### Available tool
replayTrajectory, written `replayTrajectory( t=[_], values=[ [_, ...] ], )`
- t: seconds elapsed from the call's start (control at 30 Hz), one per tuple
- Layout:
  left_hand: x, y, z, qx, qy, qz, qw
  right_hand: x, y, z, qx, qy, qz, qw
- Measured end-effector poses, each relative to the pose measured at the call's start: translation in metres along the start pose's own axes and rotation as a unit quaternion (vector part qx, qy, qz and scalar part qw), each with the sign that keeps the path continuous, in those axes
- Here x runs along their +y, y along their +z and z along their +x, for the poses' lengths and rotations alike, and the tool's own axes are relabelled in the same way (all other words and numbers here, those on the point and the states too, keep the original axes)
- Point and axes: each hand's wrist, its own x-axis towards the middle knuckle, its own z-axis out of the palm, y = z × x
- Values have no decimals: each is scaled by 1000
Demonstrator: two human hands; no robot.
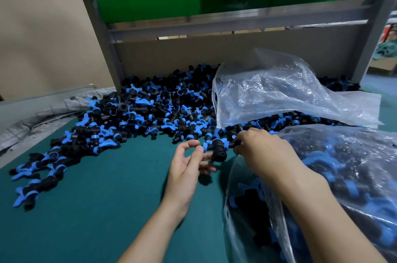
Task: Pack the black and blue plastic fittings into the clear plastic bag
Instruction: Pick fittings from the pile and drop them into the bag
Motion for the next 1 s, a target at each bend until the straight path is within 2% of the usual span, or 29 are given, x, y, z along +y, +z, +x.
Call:
replayTrajectory(
  t=[0.7, 1.0],
  values=[
    [4, 0, -2, -10, 11, -1, 1000, 0, -3, -1, -31, 2, -12, 999],
    [3, -1, 0, 35, -9, -17, 999, -5, -12, -2, -7, -6, 42, 999]
  ],
)
